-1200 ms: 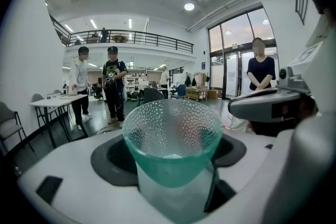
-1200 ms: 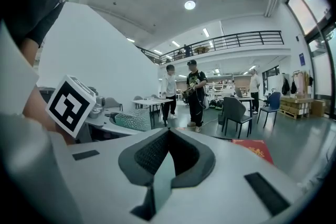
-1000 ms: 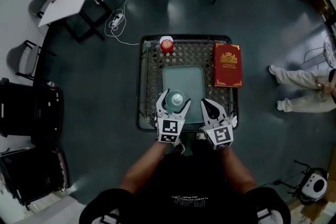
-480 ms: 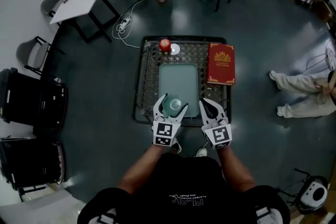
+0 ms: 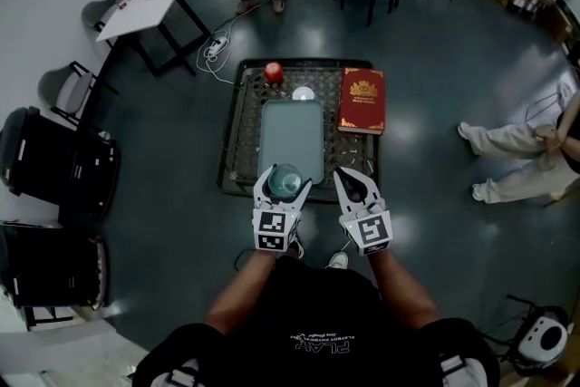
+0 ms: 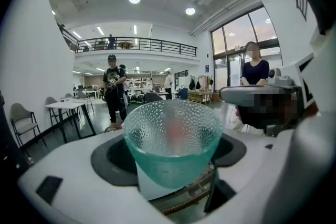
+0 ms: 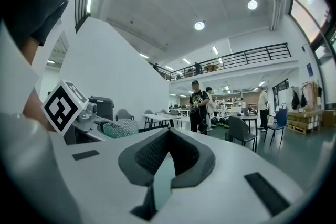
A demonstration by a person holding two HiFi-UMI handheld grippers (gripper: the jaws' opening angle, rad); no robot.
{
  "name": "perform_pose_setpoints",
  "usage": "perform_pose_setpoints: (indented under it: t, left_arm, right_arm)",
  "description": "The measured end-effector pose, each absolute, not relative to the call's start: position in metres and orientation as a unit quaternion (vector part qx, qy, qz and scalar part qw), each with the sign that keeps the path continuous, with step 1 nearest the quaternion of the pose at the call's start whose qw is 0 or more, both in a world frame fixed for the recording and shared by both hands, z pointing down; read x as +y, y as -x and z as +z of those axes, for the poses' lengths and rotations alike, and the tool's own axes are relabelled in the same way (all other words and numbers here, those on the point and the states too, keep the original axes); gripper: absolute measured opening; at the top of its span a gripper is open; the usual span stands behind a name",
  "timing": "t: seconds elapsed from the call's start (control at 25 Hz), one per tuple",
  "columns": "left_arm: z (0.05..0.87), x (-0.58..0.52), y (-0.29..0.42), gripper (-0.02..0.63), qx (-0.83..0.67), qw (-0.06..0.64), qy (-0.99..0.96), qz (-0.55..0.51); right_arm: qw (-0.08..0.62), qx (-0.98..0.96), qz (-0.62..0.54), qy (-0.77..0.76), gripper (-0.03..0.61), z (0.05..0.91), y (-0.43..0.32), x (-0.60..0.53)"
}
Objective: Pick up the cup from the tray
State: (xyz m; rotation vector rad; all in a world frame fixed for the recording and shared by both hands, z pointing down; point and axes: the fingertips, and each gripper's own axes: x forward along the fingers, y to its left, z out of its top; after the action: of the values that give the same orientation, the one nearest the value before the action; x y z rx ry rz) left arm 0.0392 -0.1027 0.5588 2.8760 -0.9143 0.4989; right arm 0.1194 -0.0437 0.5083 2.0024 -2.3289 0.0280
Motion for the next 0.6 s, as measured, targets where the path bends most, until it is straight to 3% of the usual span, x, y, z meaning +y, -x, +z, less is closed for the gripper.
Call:
perform_pose_setpoints:
  t: [0.6]
  left_arm:
    - [0.55,-0.049,-0.033,0.391,-0.32,0.028,-0.933,0.16]
  right_arm:
    - [0.023,-0.765,-0.004,-0.643,0.008,0.498,-0.113,0.002]
